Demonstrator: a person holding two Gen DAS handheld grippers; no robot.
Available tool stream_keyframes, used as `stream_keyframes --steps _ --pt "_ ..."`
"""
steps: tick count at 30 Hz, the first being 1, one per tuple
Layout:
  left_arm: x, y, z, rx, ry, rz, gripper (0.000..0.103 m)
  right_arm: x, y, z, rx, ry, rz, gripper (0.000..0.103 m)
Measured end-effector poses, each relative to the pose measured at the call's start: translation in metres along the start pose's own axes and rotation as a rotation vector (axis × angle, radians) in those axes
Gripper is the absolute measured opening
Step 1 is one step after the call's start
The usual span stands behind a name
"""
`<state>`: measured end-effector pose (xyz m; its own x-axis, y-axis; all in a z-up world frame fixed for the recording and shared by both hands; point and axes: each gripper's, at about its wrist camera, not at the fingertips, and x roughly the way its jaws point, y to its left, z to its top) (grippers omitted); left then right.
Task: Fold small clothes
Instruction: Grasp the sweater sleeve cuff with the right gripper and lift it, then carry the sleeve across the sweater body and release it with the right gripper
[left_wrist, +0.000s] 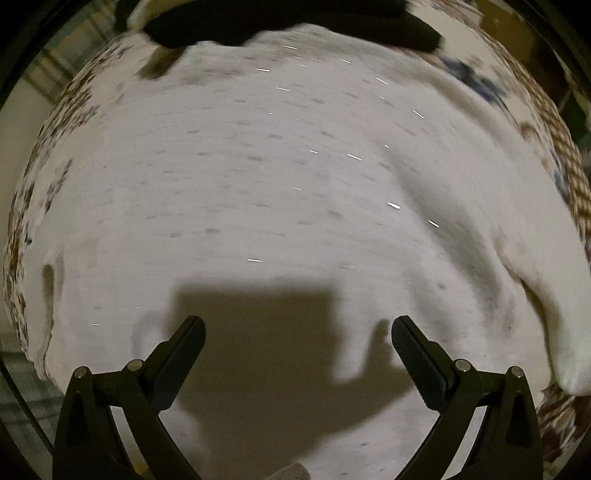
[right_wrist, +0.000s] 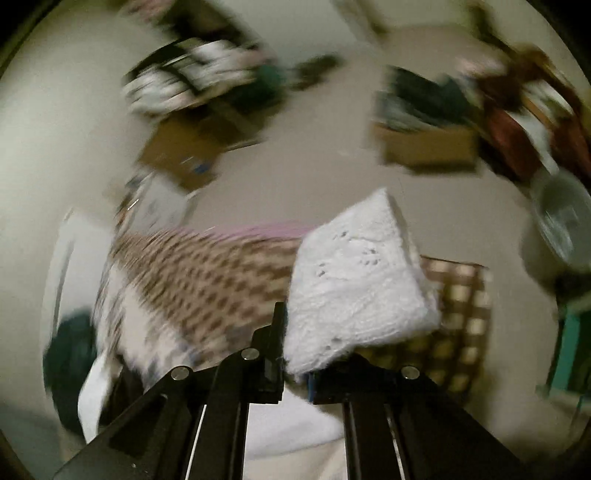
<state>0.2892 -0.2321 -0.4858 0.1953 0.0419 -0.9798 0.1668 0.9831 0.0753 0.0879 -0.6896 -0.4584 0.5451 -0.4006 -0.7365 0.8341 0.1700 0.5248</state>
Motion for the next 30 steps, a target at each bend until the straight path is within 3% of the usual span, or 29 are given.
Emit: stream_keyframes --steps 3,7,10,14,18,22,26,28,29,30 --pt "-0.008 0.045 0.008 -0.061 -0.004 -0.006 0.103 0.000 0.090 -0.032 -0.193 0.059 0.093 0.009" --pt "-0.018 0.118 0.006 -0.156 -0.022 0.023 0.103 0.011 0.201 -0.117 -0.407 0.171 0.199 0.009" --pt "-0.019 0.179 0.002 -0.238 -0.029 0.058 0.103 0.030 0.277 -0.213 -0.577 0.278 0.265 0.009" --pt "-0.014 0.251 -0.014 -0.347 -0.026 0.109 0.103 0.058 0.346 -0.349 -0.788 0.408 0.306 0.008" --pt "-0.002 0.319 -0.025 -0.446 -0.003 0.152 0.103 0.076 0.376 -0.486 -0.987 0.500 0.289 0.008" --pt "0.001 0.355 -0.045 -0.513 0.011 0.170 0.103 0.079 0.382 -0.573 -1.090 0.546 0.255 0.008" --pt "0.003 0.375 -0.061 -0.565 0.023 0.170 0.103 0.085 0.378 -0.624 -1.179 0.566 0.211 0.009" --pt "0.005 0.388 -0.068 -0.597 0.026 0.161 0.103 0.095 0.382 -0.640 -1.177 0.653 0.174 0.015" --pt "0.006 0.394 -0.071 -0.610 0.025 0.152 0.103 0.095 0.381 -0.642 -1.149 0.706 0.183 0.020" --pt "0.006 0.402 -0.075 -0.631 0.023 0.144 0.103 0.092 0.382 -0.639 -1.110 0.764 0.219 0.035"
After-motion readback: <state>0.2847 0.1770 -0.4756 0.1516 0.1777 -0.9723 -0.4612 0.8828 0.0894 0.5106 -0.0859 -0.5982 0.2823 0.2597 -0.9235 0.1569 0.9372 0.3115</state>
